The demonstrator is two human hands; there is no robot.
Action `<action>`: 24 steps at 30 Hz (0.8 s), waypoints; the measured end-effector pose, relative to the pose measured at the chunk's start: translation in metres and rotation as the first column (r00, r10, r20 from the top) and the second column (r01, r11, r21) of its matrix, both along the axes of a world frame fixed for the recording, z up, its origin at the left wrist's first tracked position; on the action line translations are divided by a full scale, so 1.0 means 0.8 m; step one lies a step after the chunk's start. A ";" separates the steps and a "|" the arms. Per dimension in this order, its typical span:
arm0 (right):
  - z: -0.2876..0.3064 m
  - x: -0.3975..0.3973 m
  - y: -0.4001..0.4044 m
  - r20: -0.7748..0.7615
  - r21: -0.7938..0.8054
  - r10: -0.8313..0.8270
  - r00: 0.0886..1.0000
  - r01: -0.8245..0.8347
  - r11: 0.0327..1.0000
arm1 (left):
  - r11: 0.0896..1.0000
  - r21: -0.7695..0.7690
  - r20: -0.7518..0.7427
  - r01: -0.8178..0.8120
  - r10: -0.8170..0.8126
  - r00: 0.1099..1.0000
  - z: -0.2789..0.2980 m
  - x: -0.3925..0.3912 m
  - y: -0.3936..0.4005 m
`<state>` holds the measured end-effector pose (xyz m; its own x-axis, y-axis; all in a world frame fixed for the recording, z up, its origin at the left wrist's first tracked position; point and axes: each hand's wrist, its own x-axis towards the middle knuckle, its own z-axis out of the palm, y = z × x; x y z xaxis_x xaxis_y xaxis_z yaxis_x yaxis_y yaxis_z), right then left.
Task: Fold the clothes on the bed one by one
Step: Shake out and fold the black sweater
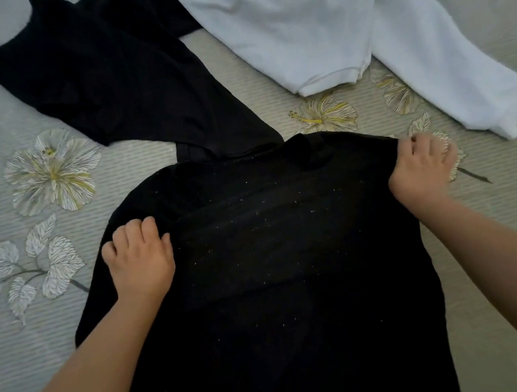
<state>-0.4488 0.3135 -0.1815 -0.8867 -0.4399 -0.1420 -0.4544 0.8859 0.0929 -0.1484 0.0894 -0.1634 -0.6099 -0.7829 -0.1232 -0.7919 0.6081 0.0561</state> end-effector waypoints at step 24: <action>-0.024 0.333 0.007 0.230 -0.121 0.522 0.821 -0.508 0.853 | 0.983 0.184 0.022 0.012 -0.016 1.000 -0.042 0.100 0.103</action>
